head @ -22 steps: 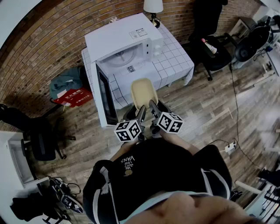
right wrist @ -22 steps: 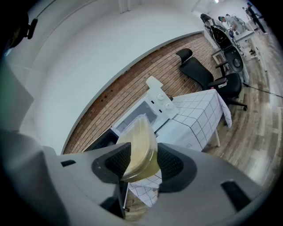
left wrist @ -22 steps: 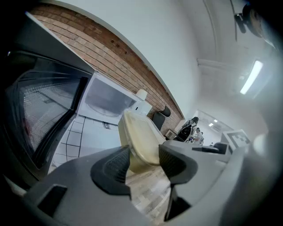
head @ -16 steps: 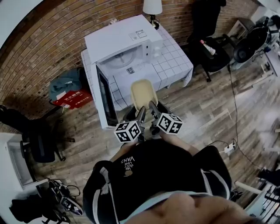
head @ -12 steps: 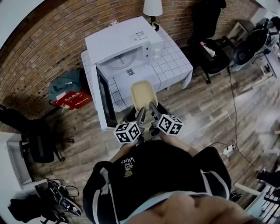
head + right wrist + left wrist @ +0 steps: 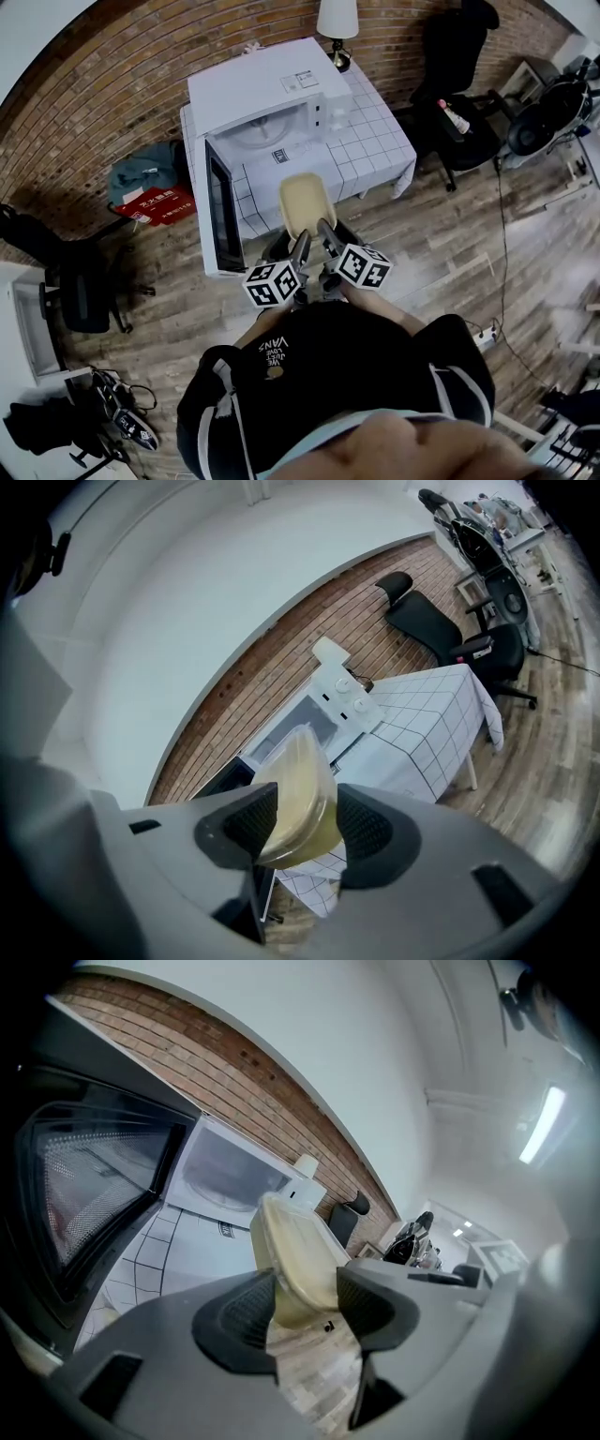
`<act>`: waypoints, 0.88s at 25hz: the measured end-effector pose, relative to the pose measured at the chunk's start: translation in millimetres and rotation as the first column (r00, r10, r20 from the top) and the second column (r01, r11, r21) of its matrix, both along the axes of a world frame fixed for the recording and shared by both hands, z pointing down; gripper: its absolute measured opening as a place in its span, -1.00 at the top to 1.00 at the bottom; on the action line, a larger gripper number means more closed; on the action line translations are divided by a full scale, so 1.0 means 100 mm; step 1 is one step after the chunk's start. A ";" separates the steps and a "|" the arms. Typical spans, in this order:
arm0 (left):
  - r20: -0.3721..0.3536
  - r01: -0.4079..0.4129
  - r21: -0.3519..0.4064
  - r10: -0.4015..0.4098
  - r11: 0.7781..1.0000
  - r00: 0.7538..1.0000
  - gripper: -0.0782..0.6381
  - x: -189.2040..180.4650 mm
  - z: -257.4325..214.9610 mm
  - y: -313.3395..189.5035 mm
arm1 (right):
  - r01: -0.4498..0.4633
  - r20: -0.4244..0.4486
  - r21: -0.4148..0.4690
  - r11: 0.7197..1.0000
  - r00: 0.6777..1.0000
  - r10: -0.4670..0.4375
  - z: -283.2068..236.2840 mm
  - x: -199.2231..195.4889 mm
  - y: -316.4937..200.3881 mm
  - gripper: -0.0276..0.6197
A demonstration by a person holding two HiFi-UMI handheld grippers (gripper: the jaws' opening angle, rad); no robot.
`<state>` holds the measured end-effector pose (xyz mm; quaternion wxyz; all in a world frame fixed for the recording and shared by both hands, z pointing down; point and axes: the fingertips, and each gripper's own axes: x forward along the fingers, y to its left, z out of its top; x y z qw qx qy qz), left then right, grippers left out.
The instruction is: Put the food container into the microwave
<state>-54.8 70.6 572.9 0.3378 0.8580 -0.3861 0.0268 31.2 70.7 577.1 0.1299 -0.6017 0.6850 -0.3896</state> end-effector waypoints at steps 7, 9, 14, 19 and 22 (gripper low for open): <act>0.007 0.077 0.002 -0.077 0.997 0.997 0.19 0.18 0.01 0.00 | 0.081 0.011 0.005 0.997 0.997 -0.081 0.01 0.19 -0.07 0.36; 0.007 0.099 0.002 -0.099 0.995 0.995 0.19 0.24 0.01 0.00 | 0.102 0.012 0.004 0.995 0.995 -0.102 0.02 0.24 -0.09 0.36; 0.001 0.158 0.000 -0.158 0.987 0.987 0.19 0.40 0.03 0.01 | 0.159 0.008 0.003 0.987 0.987 -0.159 0.05 0.40 -0.13 0.36; -0.001 0.212 -0.004 -0.212 0.977 0.977 0.19 0.51 0.09 0.07 | 0.215 0.004 -0.003 0.977 0.977 -0.214 0.10 0.50 -0.12 0.36; -0.003 0.233 -0.009 -0.233 0.972 0.973 0.19 0.56 0.11 0.11 | 0.235 0.001 -0.006 0.972 0.972 -0.235 0.12 0.55 -0.10 0.36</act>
